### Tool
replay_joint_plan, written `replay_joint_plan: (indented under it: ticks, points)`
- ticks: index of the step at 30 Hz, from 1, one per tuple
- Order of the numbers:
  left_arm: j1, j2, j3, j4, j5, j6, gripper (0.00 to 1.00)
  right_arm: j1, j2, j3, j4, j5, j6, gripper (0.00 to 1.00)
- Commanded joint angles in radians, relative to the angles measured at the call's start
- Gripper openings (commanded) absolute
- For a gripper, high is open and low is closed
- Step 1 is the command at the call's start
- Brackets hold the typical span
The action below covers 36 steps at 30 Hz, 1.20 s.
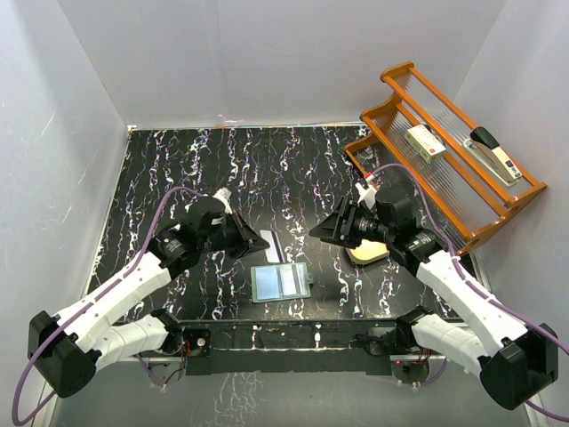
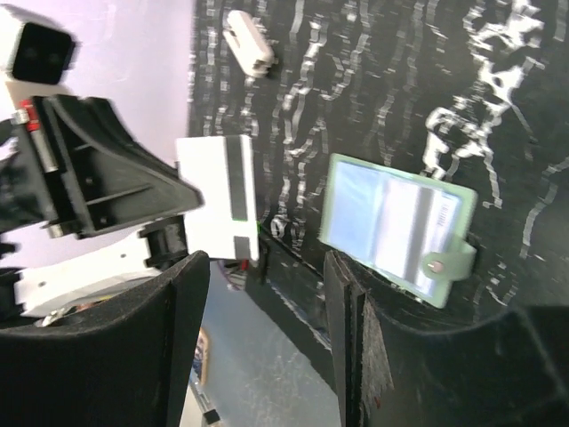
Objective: Put the credit cards into the card holder
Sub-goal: Pick up the credit card from the storage box, then insert the credit card into the card holder.
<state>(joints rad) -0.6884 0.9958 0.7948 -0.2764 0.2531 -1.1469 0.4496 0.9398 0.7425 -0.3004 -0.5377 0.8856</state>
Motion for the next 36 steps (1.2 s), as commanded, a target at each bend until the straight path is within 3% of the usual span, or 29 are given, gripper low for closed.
replay_joint_plan:
  ticks: [1, 11, 20, 32, 36]
  points:
    - [0.002, 0.013, 0.058, -0.270, -0.156, 0.098, 0.00, 0.000, 0.018, -0.010, -0.087, 0.117, -0.092, 0.53]
    - [0.001, 0.083, 0.035, -0.273, -0.176, 0.153, 0.00, 0.040, 0.132, -0.006, -0.161, 0.225, -0.184, 0.52]
    - [0.001, 0.110, -0.167, 0.096, 0.108, 0.159, 0.00, 0.167, 0.290, 0.034, -0.169, 0.364, -0.238, 0.53]
    - [0.006, 0.142, -0.289, 0.262, 0.163, 0.178, 0.00, 0.331, 0.482, 0.129, -0.164, 0.443, -0.295, 0.53]
    - [0.006, 0.161, -0.320, 0.302, 0.165, 0.161, 0.00, 0.368, 0.515, 0.133, -0.168, 0.467, -0.292, 0.48]
